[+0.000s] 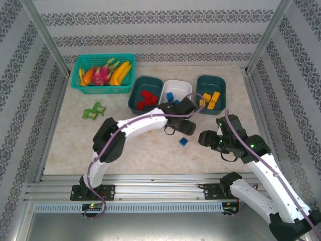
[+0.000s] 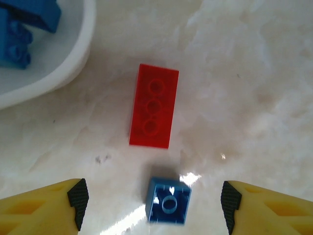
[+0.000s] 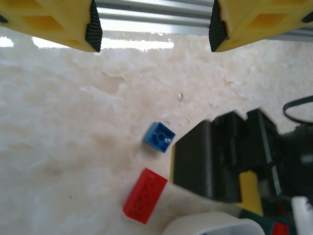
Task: Sort the legos into containers by color
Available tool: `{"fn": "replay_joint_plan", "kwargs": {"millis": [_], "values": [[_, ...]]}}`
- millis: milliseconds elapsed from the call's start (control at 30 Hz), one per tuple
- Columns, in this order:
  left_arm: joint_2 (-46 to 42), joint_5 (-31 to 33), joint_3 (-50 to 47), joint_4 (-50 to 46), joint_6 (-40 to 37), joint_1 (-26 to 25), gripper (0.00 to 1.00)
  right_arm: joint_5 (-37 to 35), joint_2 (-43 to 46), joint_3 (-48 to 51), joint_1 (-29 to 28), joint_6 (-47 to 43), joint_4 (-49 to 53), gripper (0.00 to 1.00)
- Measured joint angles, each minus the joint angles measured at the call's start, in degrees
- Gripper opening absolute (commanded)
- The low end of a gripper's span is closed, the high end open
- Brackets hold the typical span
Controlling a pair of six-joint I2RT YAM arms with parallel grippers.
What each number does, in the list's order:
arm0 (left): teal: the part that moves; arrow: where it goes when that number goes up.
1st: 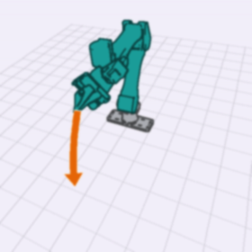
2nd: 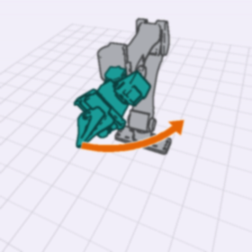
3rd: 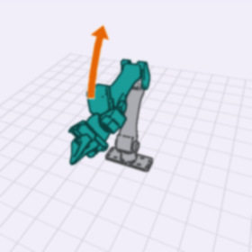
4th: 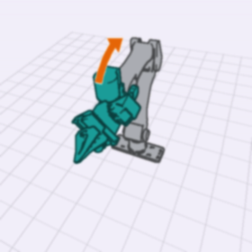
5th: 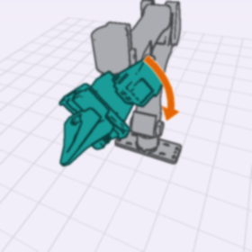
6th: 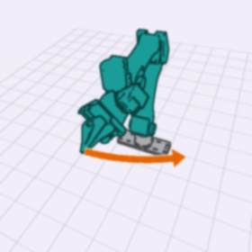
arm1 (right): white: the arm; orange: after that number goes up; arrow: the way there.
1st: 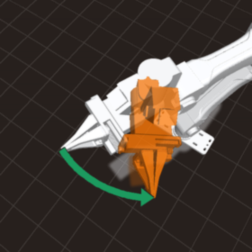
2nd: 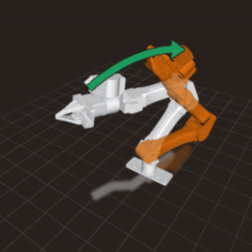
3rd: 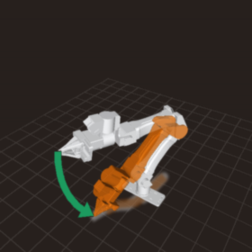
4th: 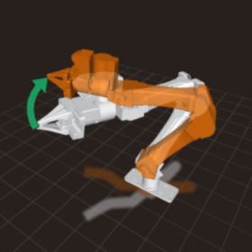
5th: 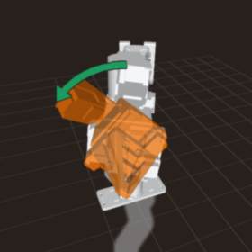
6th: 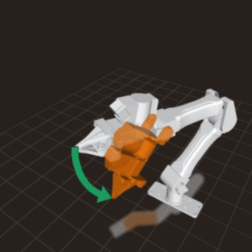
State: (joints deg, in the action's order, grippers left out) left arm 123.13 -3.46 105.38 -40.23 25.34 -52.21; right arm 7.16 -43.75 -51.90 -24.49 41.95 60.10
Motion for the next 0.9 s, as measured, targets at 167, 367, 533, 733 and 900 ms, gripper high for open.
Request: {"fn": "replay_joint_plan", "kwargs": {"millis": [167,367,533,733,900], "values": [[9.20,6.21,10.56,-3.26,-0.76,-1.44,0.75,1.64,1.62,0.09,1.22,0.09,3.06,0.70],[17.05,9.86,18.32,-6.32,-0.94,-2.12,0.73,4.48,3.17,-0.24,3.43,-1.79,6.43,0.70],[20.48,10.29,20.65,-7.65,-0.70,-2.12,0.55,6.12,3.15,-1.31,4.52,-3.78,8.09,0.69],[20.94,9.94,21.97,-8.09,-0.76,-2.21,0.38,6.75,3.15,-2.05,4.90,-5.31,8.76,0.68],[21.05,9.94,22.53,-8.41,-0.72,-2.21,0.33,6.86,3.10,-2.71,4.90,-5.95,8.92,0.67]]}}
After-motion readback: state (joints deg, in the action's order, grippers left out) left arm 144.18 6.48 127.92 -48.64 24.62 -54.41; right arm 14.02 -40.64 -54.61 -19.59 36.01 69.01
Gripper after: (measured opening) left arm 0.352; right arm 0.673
